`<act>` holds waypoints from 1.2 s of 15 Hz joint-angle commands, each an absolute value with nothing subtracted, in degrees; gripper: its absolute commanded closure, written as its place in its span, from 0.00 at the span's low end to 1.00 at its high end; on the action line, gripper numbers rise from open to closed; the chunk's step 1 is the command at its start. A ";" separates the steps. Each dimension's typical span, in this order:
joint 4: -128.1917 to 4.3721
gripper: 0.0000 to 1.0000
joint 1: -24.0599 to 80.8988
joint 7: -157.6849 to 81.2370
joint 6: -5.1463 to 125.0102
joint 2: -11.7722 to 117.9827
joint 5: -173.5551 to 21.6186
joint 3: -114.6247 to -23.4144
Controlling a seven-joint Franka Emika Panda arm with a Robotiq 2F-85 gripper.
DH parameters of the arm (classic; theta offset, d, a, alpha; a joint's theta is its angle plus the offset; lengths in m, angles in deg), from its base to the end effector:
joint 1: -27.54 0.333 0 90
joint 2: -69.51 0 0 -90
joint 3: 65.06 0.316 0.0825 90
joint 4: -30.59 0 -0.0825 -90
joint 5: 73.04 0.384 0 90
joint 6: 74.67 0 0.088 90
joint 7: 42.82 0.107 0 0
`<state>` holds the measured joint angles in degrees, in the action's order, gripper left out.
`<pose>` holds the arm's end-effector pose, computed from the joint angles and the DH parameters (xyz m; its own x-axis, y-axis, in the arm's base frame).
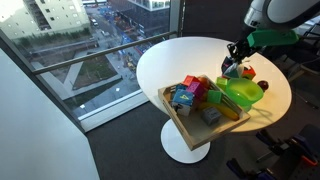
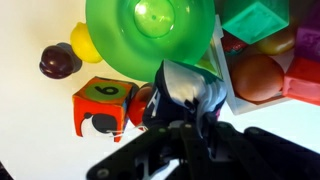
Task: Move the black and white toy to the table
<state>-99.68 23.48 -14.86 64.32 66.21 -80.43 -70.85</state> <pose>0.5254 -0.0916 0.3408 0.8389 -0.5297 0.1256 -0.5382 -0.8416 0.0454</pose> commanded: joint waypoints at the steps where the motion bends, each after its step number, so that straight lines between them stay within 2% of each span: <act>1: -99.57 0.88 23.52 -14.96 64.14 66.22 -80.37 -70.92; 6: -99.56 0.88 23.52 -14.95 64.14 66.22 -80.36 -70.92; 7: -99.56 0.95 23.52 -14.95 64.14 66.22 -80.36 -70.92; 18: -96.61 0.95 23.08 -11.54 65.30 64.60 -81.91 -72.53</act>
